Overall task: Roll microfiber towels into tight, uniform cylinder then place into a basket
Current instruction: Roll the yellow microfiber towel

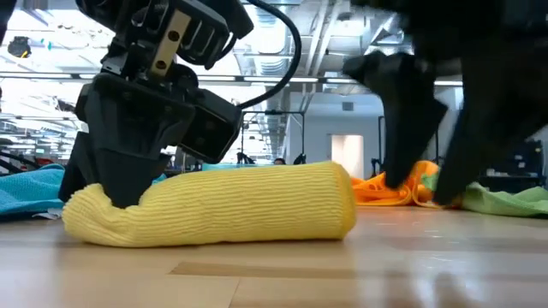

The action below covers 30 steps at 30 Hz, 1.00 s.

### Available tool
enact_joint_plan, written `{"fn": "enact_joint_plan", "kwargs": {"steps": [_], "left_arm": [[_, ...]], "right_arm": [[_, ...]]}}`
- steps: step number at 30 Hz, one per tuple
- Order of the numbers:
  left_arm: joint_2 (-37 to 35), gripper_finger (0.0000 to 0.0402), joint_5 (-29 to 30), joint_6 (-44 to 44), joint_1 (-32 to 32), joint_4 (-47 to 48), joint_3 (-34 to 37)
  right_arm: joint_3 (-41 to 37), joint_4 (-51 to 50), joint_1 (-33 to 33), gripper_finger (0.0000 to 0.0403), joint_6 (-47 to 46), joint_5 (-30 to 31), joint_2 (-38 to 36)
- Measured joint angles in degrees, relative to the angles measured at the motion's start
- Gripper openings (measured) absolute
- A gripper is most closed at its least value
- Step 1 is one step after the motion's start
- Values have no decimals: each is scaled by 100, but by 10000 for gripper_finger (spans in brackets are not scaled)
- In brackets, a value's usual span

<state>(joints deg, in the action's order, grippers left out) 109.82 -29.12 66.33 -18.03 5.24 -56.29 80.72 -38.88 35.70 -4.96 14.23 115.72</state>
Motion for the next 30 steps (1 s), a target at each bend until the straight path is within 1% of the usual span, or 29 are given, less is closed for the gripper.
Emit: {"fn": "enact_joint_plan", "kwargs": {"steps": [2,5,7,10,14,16,18,20,27,30], "left_arm": [[0,11,-21,2,35,45,0],[0,10,-112,56,91,60,-1],[0,11,-185,85,121,73,0],[2,12,-227,85,150,75,0],[2,12,-244,83,150,72,0],[2,12,-275,81,150,75,0],[2,12,-308,81,150,78,0],[2,12,-312,72,150,98,0],[0,13,-351,1,154,146,-3],[0,13,-353,-47,154,146,-4]], "right_arm": [[46,211,148,166,251,388,-2],[57,948,334,150,802,909,-6],[64,1348,355,142,1175,949,-9],[33,1583,291,133,1372,969,66],[22,1653,93,128,1263,943,100],[31,1728,-54,130,1158,793,161],[14,1708,-184,137,1006,600,197],[20,1751,-309,152,906,268,178],[23,1723,-629,230,495,-478,175],[33,1739,-726,251,491,-521,261]]}}
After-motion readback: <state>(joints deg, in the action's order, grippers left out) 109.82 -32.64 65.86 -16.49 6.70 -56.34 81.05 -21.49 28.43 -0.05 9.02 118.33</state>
